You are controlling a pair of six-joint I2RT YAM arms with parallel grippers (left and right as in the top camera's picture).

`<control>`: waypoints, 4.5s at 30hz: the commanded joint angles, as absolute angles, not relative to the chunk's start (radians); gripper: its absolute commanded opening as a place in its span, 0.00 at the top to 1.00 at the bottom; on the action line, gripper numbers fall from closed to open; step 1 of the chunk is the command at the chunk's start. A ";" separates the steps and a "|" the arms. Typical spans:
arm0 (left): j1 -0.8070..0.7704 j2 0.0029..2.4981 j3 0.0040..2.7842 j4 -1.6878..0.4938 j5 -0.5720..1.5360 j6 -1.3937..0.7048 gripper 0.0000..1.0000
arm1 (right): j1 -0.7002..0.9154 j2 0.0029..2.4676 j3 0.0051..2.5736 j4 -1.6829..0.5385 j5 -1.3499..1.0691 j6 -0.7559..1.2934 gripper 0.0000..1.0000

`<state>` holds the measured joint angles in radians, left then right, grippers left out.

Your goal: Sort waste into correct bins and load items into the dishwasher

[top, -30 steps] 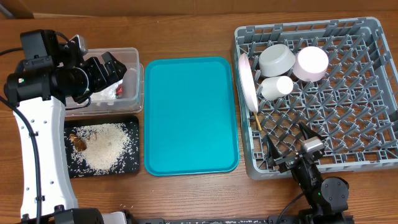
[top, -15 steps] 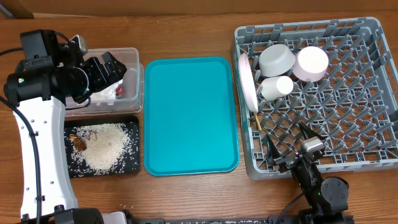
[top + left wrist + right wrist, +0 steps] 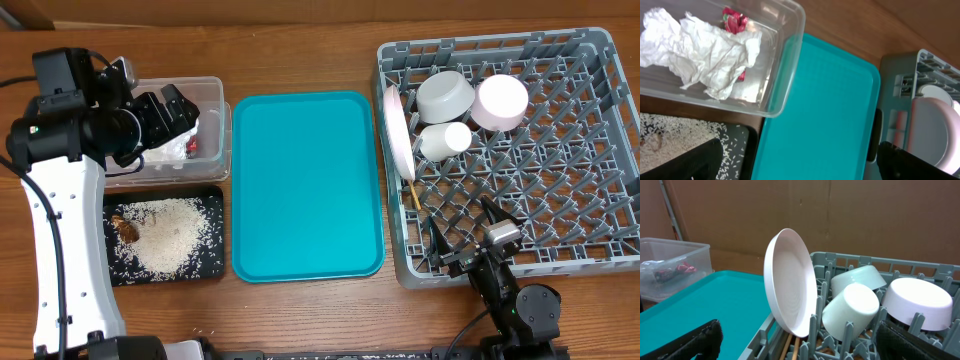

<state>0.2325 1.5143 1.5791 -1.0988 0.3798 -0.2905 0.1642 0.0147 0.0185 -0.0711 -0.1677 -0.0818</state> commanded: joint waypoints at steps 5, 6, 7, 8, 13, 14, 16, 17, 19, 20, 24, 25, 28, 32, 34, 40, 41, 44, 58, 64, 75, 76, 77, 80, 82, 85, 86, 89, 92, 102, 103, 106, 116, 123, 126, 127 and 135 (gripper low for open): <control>0.129 1.234 1.580 -1.055 0.323 -0.337 0.00 | 0.162 0.005 0.008 -0.068 -0.157 -0.075 0.00; 0.108 1.185 1.567 -1.049 0.287 -0.337 0.00 | 0.162 0.005 0.008 -0.068 -0.157 -0.075 0.00; 0.085 1.126 1.545 -1.039 0.245 -0.337 0.00 | 0.161 0.005 0.008 -0.068 -0.157 -0.075 0.00; 0.066 1.066 1.515 -1.026 0.215 -0.337 0.00 | 0.162 0.005 0.008 -0.068 -0.157 -0.075 0.00; 0.063 0.678 1.231 -0.920 0.172 -0.337 0.00 | 0.162 0.005 0.008 -0.068 -0.157 -0.075 0.00; 0.068 0.603 1.166 -0.898 0.165 -0.337 0.00 | 0.161 0.005 0.008 -0.068 -0.157 -0.075 0.00; 0.077 0.472 1.044 -0.845 0.145 -0.337 0.00 | 0.162 0.005 0.008 -0.068 -0.157 -0.075 0.00; 0.079 0.422 0.992 -0.816 0.140 -0.337 0.00 | 0.162 0.005 0.008 -0.068 -0.157 -0.075 0.00; 0.080 0.321 0.868 -0.728 0.116 -0.337 0.00 | 0.162 0.005 0.008 -0.068 -0.157 -0.075 0.00; 0.080 0.284 0.808 -0.678 0.109 -0.337 0.00 | 0.162 0.005 0.008 -0.068 -0.157 -0.075 0.00; 0.080 0.195 0.577 -0.450 0.104 -0.337 0.00 | 0.162 0.005 0.008 -0.068 -0.157 -0.075 0.00; 0.080 0.181 0.513 -0.372 0.104 -0.337 0.00 | 0.162 0.005 0.008 -0.068 -0.157 -0.075 0.00; 0.080 0.157 0.344 -0.138 0.104 -0.337 0.00 | 0.162 0.005 0.008 -0.068 -0.157 -0.075 0.00; 0.078 0.126 0.153 0.103 0.104 -0.337 0.00 | 0.162 0.005 0.008 -0.068 -0.157 -0.075 0.00; 0.078 0.096 0.088 0.147 0.104 -0.337 0.00 | 0.162 0.005 0.008 -0.068 -0.157 -0.075 0.00; 0.075 0.002 0.005 0.110 0.093 -0.318 0.00 | 0.162 0.005 0.008 -0.068 -0.157 -0.075 0.00; 0.071 0.003 0.005 0.103 0.088 -0.287 0.00 | 0.162 0.005 0.008 -0.068 -0.157 -0.075 0.00; 0.052 0.003 0.005 0.067 0.060 -0.170 0.00 | 0.161 0.005 0.008 -0.068 -0.157 -0.075 0.00; 0.039 0.006 0.005 -0.075 -0.033 -0.134 0.00 | 0.162 0.005 0.008 -0.068 -0.157 -0.075 0.00; 0.039 0.006 0.005 -0.075 -0.033 -0.134 0.00 | 0.162 0.005 0.008 -0.068 -0.157 -0.075 0.00; 0.039 0.006 0.005 -0.075 -0.033 -0.134 0.00 | 0.161 0.005 0.008 -0.068 -0.157 -0.075 0.00; 0.039 0.006 0.005 -0.075 -0.033 -0.134 0.00 | 0.162 0.005 0.008 -0.068 -0.157 -0.075 0.00; 0.039 0.006 0.005 -0.075 -0.033 -0.134 0.00 | 0.162 0.005 0.008 -0.068 -0.157 -0.075 0.00; 0.039 0.006 0.005 -0.075 -0.033 -0.134 0.00 | 0.161 0.005 0.008 -0.068 -0.157 -0.075 0.00; 0.039 0.006 0.005 -0.075 -0.033 -0.134 0.00 | 0.162 0.005 0.008 -0.068 -0.157 -0.075 0.00; 0.039 0.006 0.005 -0.075 -0.033 -0.134 0.00 | 0.162 0.005 0.008 -0.068 -0.157 -0.075 0.00; 0.039 0.006 0.005 -0.075 -0.033 -0.134 0.00 | 0.162 0.005 0.008 -0.068 -0.157 -0.075 0.00; 0.039 0.006 0.005 -0.075 -0.033 -0.134 0.00 | 0.162 0.005 0.008 -0.068 -0.157 -0.075 0.00; 0.039 0.006 0.005 -0.075 -0.033 -0.134 0.00 | 0.162 0.005 0.008 -0.068 -0.157 -0.075 0.00; 0.039 0.006 0.005 -0.075 -0.033 -0.134 0.00 | 0.162 0.005 0.008 -0.067 -0.157 -0.075 0.00; 0.039 0.006 0.005 -0.075 -0.033 -0.134 0.00 | 0.161 0.005 0.008 -0.068 -0.157 -0.075 0.00; 0.039 0.006 0.005 -0.075 -0.033 -0.134 0.00 | 0.162 0.005 0.008 -0.068 -0.157 -0.075 0.00; 0.039 0.006 0.005 -0.075 -0.033 -0.134 0.00 | 0.162 0.005 0.008 -0.068 -0.157 -0.075 0.00; 0.039 0.006 0.005 -0.075 -0.033 -0.134 0.00 | 0.161 0.005 0.008 -0.068 -0.157 -0.075 0.00; 0.039 0.006 0.005 -0.075 -0.033 -0.134 0.00 | 0.162 0.005 0.008 -0.068 -0.157 -0.075 0.00; 0.039 0.006 0.005 -0.075 -0.033 -0.134 0.00 | 0.161 0.005 0.008 -0.068 -0.157 -0.075 0.00; 0.039 0.006 0.005 -0.075 -0.033 -0.134 0.00 | 0.161 0.005 0.008 -0.068 -0.157 -0.075 0.00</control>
